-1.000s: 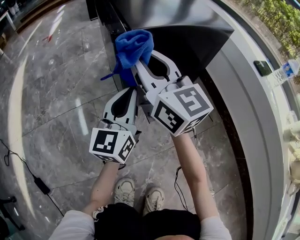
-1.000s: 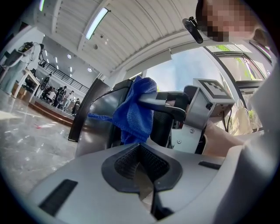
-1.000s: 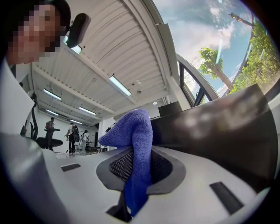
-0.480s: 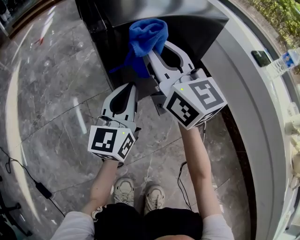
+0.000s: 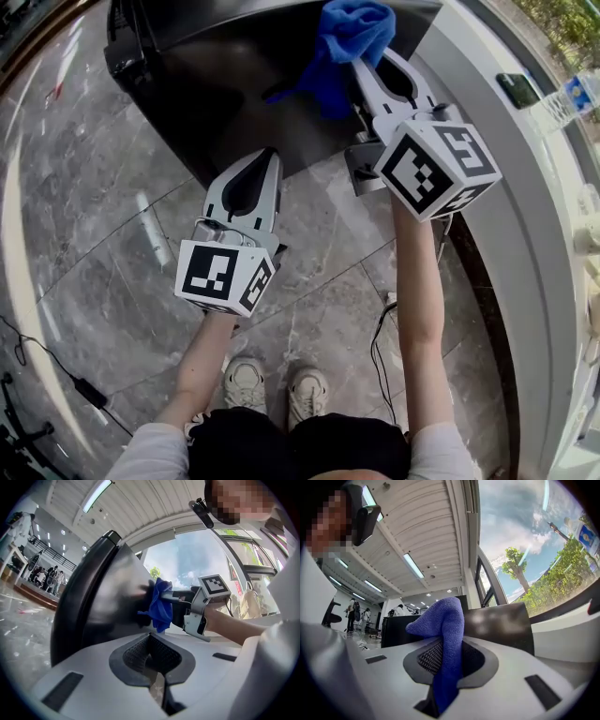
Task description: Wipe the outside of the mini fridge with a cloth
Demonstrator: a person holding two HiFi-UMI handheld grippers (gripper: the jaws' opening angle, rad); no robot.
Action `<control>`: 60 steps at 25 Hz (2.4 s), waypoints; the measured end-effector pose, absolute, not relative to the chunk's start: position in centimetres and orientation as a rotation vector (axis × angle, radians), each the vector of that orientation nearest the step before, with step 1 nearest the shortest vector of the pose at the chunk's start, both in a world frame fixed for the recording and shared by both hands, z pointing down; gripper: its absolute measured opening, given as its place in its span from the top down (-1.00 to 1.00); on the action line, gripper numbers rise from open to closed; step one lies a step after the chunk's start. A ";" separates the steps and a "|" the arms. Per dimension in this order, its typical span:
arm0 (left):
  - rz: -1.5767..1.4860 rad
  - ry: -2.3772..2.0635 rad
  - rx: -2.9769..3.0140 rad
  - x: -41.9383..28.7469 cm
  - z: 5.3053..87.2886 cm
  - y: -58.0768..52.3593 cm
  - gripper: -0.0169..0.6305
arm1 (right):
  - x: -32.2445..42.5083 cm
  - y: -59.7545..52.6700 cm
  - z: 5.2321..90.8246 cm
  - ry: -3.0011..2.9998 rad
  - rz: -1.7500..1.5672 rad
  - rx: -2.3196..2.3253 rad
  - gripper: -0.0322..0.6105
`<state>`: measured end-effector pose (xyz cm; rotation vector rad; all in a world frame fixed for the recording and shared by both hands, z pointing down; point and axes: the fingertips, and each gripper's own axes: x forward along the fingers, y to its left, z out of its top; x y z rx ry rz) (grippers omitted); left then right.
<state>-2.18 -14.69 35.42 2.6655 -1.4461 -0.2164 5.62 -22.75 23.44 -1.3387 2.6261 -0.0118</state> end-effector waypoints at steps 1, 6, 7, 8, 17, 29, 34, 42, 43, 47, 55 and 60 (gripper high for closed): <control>-0.204 -1.433 2.677 -1.7 35.6 -14.9 0.93 | 6.4 -23.2 23.5 2.616 -0.011 -1.360 0.65; -0.216 -1.393 2.694 0.2 35.5 -16.2 0.93 | 10.7 -25.4 23.4 2.575 0.027 -1.479 0.65; -0.223 -1.388 2.691 0.3 35.5 -16.5 0.93 | 11.4 -25.8 23.5 2.570 0.031 -1.495 0.65; -0.225 -1.384 2.689 0.4 35.6 -16.7 0.93 | 11.9 -26.2 23.6 2.563 0.034 -1.511 0.65; -0.205 -1.363 2.711 1.8 36.4 -18.0 0.93 | 17.8 -29.1 22.9 2.495 0.130 -1.718 0.65; -0.187 -1.384 2.696 1.7 37.2 -18.4 0.93 | 20.1 -30.4 22.8 2.438 0.165 -1.814 0.65; -0.184 -1.416 2.683 0.9 37.2 -18.6 0.93 | 20.6 -30.7 23.0 2.412 0.154 -1.835 0.65; -0.180 -1.447 2.660 0.1 37.4 -18.9 0.93 | 22.8 -32.3 24.2 2.353 0.104 -1.946 0.65; -0.181 -1.451 2.657 0.0 37.4 -18.9 0.93 | 22.9 -32.0 24.3 2.345 0.101 -1.942 0.65; -0.165 -1.474 2.648 -0.5 37.4 -18.1 0.93 | 22.0 -29.8 24.0 2.325 0.081 -1.863 0.65; -0.167 -1.529 2.633 -3.0 36.7 -16.0 0.93 | 15.2 -22.1 23.9 2.338 -0.001 -1.599 0.65; -0.167 -1.624 2.538 -7.3 36.8 -13.9 0.93 | 7.2 -18.3 24.6 2.483 -0.031 -1.381 0.65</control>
